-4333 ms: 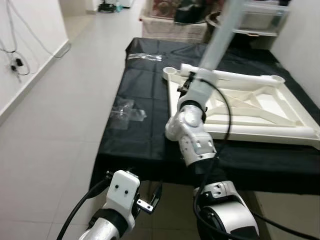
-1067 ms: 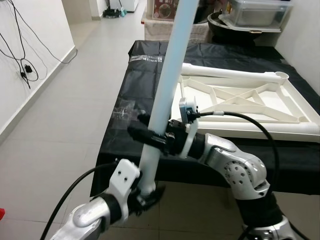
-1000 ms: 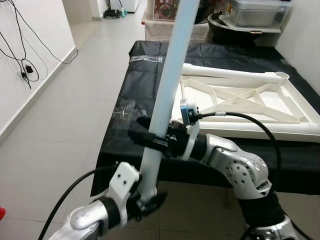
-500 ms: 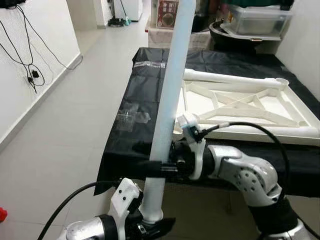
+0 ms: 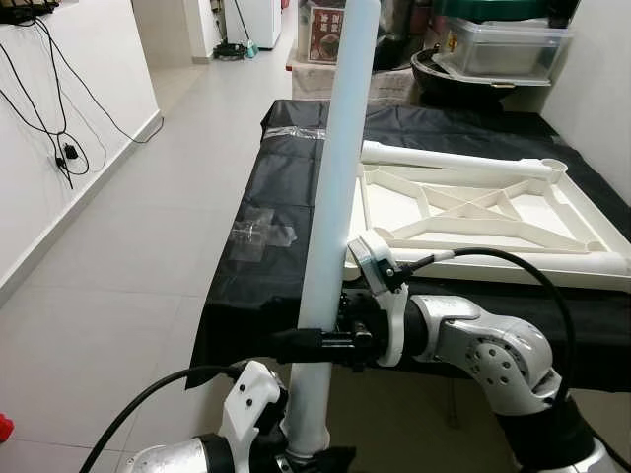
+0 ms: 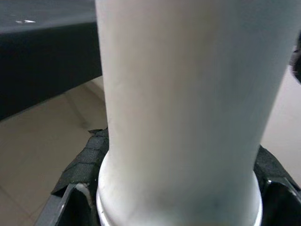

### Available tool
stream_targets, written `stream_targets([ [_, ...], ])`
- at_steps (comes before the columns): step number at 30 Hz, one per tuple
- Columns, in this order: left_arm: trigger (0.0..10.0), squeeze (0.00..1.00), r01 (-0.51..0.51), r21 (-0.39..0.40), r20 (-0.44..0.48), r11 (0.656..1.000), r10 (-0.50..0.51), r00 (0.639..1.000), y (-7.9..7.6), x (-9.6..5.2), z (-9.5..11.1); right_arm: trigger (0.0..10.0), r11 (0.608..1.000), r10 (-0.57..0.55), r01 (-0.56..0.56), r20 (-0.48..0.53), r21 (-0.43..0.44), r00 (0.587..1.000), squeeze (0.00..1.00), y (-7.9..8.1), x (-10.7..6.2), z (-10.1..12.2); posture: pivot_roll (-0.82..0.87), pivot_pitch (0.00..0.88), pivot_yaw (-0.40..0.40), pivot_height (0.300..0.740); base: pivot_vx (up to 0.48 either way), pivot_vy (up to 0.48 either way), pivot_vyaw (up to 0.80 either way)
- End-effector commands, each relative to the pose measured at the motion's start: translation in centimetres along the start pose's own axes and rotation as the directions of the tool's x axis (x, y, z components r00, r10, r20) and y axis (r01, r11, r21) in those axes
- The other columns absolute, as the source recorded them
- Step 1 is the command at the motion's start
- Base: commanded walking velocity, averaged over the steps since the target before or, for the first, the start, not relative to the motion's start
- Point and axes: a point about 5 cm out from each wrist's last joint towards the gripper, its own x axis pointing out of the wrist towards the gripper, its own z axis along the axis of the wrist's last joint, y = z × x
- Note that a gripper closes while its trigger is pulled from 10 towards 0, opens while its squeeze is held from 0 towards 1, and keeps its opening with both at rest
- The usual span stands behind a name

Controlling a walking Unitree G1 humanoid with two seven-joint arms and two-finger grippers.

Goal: Building children table

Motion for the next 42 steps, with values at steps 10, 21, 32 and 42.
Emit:
stream_targets([
  [10,10.0,0.0,-0.005,-0.037,-0.044,0.999,0.003,0.999,0.0,-0.2,-0.6,0.0,0.998,0.06,-0.06,-0.014,0.005,0.998,0.0,0.6,0.3,0.0,0.06,0.114,-0.034,0.74,0.0,0.0,0.0],
  [21,10.0,1.0,-0.012,-0.044,-0.06,0.999,0.009,0.998,0.0,-0.2,-1.0,0.0,1.0,0.031,-0.031,0.013,-0.005,0.999,0.0,0.3,-0.4,0.6,0.07,0.091,-0.035,0.74,0.0,0.0,0.0],
  [32,10.0,0.0,-0.19,0.011,-0.018,0.982,0.19,0.982,1.6,0.0,-1.1,0.0,0.988,-0.136,0.142,0.09,-0.064,0.987,0.0,-1.6,-2.6,2.1,0.06,0.06,-0.03,0.74,0.0,0.0,0.0],
  [42,10.0,0.0,-0.526,0.021,0.183,0.851,0.513,0.838,4.3,0.3,1.5,0.0,0.683,-0.645,0.719,0.357,-0.128,0.676,0.0,-7.3,-5.5,5.7,0.07,0.078,-0.031,0.74,0.0,0.0,0.0],
])
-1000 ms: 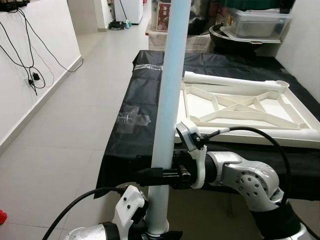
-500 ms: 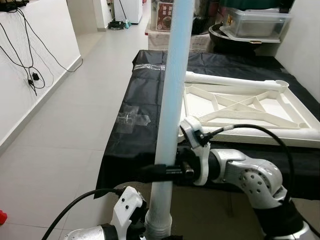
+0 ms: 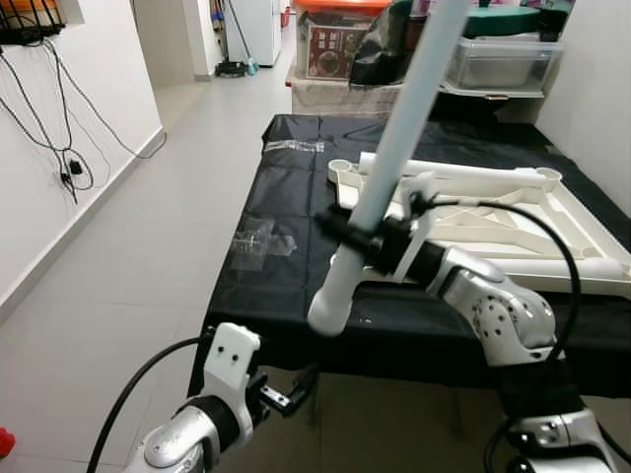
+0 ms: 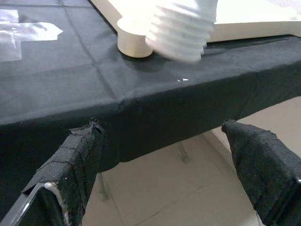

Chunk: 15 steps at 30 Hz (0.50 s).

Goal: Building children table

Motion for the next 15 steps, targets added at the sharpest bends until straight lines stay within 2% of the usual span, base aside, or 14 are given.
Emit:
stream_targets([
  [1,10.0,0.0,-0.017,0.019,0.003,1.0,0.017,1.0,-0.2,0.0,0.1,0.0,0.997,-0.069,0.07,0.045,-0.025,0.997,0.0,-0.7,0.4,0.6,0.06,0.081,-0.034,0.74,0.0,0.0,0.0],
  [2,10.0,0.0,-0.017,0.019,0.003,1.0,0.017,1.0,-0.2,0.0,0.1,0.0,0.997,-0.069,0.07,0.045,-0.025,0.997,0.0,-0.7,0.4,0.6,0.06,0.081,-0.034,0.74,0.0,0.0,0.0],
  [7,10.0,0.0,-0.007,0.055,0.025,0.998,0.006,1.0,-1.6,0.0,0.5,0.0,0.968,-0.221,0.233,0.121,-0.092,0.968,0.0,-2.7,2.4,1.9,0.08,0.136,-0.042,0.74,0.0,0.0,0.0],
  [9,10.0,0.0,-0.007,0.058,0.029,0.998,0.005,1.0,-1.8,0.0,0.6,0.0,0.959,-0.248,0.262,0.134,-0.103,0.959,0.0,-2.9,2.5,2.1,0.08,0.136,-0.042,0.74,0.0,0.0,0.0],
  [10,10.0,0.0,-0.002,0.058,0.035,0.998,0.0,0.999,-2.2,0.0,0.7,0.0,0.936,-0.309,0.33,0.164,-0.122,0.937,0.0,-3.6,2.8,2.5,0.08,0.155,-0.044,0.74,0.0,0.0,0.0],
  [12,10.0,0.0,0.007,0.058,0.045,0.998,-0.01,0.999,-2.9,-0.1,1.0,0.0,0.911,-0.365,0.392,0.191,-0.13,0.911,0.0,-4.3,3.3,3.0,0.08,0.179,-0.049,0.74,0.0,0.0,0.0],
  [13,10.0,0.0,0.01,0.058,0.048,0.998,-0.013,0.999,-3.1,-0.1,1.1,0.0,0.907,-0.375,0.402,0.194,-0.128,0.906,0.0,-4.4,3.4,3.2,0.08,0.179,-0.049,0.74,0.0,0.0,0.0],
  [15,10.0,0.0,0.013,0.066,0.049,0.998,-0.017,0.999,-3.5,-0.3,1.3,0.0,0.932,-0.32,0.344,0.178,-0.12,0.93,0.0,-4.2,3.9,3.2,0.09,0.208,-0.053,0.74,0.0,0.0,0.0],
])
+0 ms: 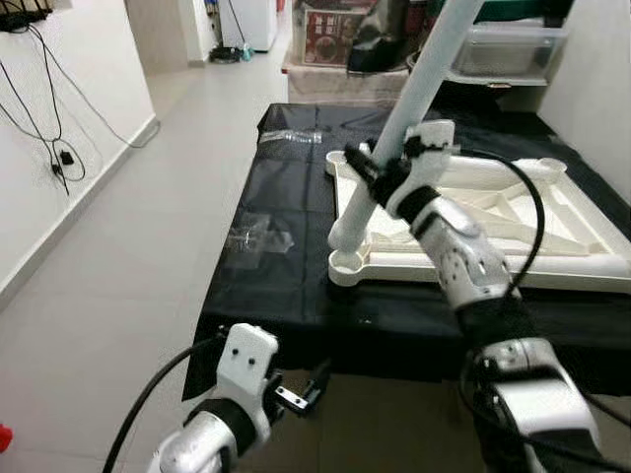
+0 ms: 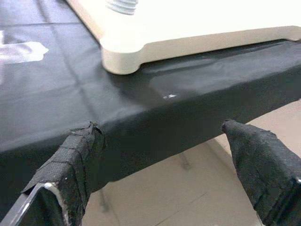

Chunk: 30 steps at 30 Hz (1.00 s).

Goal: Building children table

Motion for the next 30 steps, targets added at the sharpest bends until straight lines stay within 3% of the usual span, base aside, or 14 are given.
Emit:
stream_targets([
  [1,10.0,0.0,-0.006,0.005,-0.017,1.0,0.006,1.0,-0.3,-0.2,-0.1,0.0,0.998,0.07,-0.07,0.003,0.007,0.998,0.0,0.4,0.2,0.0,0.09,0.226,-0.055,0.74,0.0,0.0,0.0],
  [15,10.0,0.0,-0.002,-0.004,-0.016,1.0,0.002,1.0,-1.1,-1.0,0.2,0.0,0.964,0.265,-0.266,-0.056,-0.003,0.963,0.0,-0.5,0.7,0.5,0.08,0.27,-0.064,0.74,0.0,0.0,0.0],
  [19,10.0,0.0,-0.007,-0.005,-0.022,1.0,0.007,1.0,-1.2,-1.1,0.3,0.0,0.937,0.348,-0.347,-0.087,0.023,0.933,0.0,-0.2,0.5,0.2,0.09,0.275,-0.066,0.74,0.0,0.0,0.0],
  [23,10.0,0.0,-0.008,-0.004,-0.03,1.0,0.008,1.0,-1.2,-1.3,0.2,0.0,0.876,0.483,-0.478,-0.131,0.067,0.866,0.0,0.3,0.0,-0.4,0.09,0.277,-0.067,0.74,0.0,0.0,0.0],
  [30,10.0,0.0,-0.008,0.001,-0.034,1.0,0.008,0.999,-1.2,-1.4,0.1,0.0,0.851,0.523,-0.522,-0.152,0.05,0.839,0.0,0.5,0.1,-0.7,0.09,0.277,-0.069,0.74,0.0,0.0,0.0],
])
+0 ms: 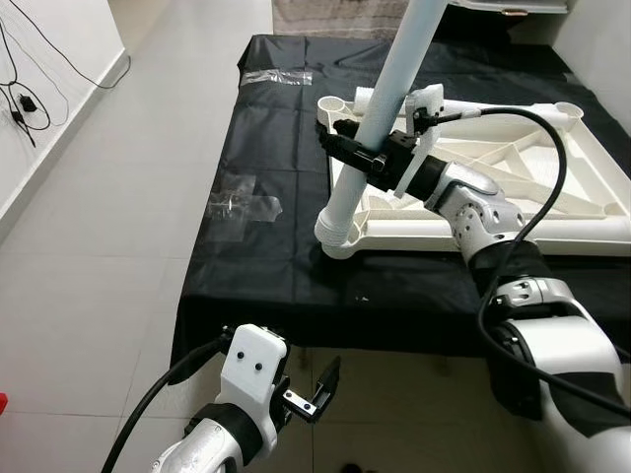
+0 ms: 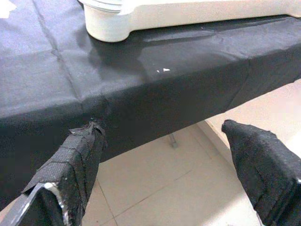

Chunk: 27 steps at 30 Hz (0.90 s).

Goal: Building children table

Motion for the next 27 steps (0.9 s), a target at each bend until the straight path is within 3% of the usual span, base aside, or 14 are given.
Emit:
stream_targets([
  [1,10.0,0.0,0.003,0.003,-0.015,1.0,-0.003,1.0,-0.2,-0.3,-0.2,0.0,1.0,0.009,-0.008,-0.086,0.016,0.996,0.0,0.1,-0.2,-1.8,0.09,0.277,-0.069,0.74,0.0,0.0,0.0],
  [8,10.0,0.0,0.007,0.01,-0.016,1.0,-0.006,1.0,-0.4,-0.3,-0.2,0.0,0.998,0.001,-0.01,-0.145,-0.059,0.989,0.0,0.2,0.1,-2.3,0.08,0.282,-0.071,0.74,0.0,0.0,0.0],
  [17,10.0,0.0,0.011,0.013,-0.018,1.0,-0.01,1.0,-0.4,-0.3,-0.1,0.0,0.989,0.121,-0.135,-0.212,-0.053,0.97,0.0,0.8,0.0,-2.6,0.08,0.284,-0.072,0.74,0.0,0.0,0.0],
  [20,10.0,0.0,0.017,0.02,-0.018,1.0,-0.017,1.0,-0.5,-0.2,-0.1,0.0,0.966,0.232,-0.255,-0.278,-0.047,0.932,0.0,1.7,0.1,-3.4,0.08,0.284,-0.071,0.74,0.0,0.0,0.0],
  [24,10.0,0.0,0.019,0.025,-0.019,0.999,-0.019,1.0,-0.5,-0.2,-0.1,0.0,0.943,0.304,-0.33,-0.312,-0.034,0.9,0.0,2.4,0.4,-3.9,0.08,0.289,-0.071,0.74,0.0,0.0,0.0],
  [25,10.0,0.0,0.019,0.026,-0.018,0.999,-0.019,1.0,-0.5,-0.1,-0.1,0.0,0.923,0.361,-0.385,-0.324,-0.01,0.874,0.0,3.3,1.0,-4.5,0.08,0.289,-0.071,0.74,0.0,0.0,0.0],
  [27,10.0,0.0,0.019,0.026,-0.018,0.999,-0.018,1.0,-0.4,-0.1,-0.1,0.0,0.921,0.367,-0.39,-0.323,-0.008,0.872,0.0,3.5,1.3,-4.6,0.08,0.292,-0.072,0.74,0.0,0.0,0.0],
])
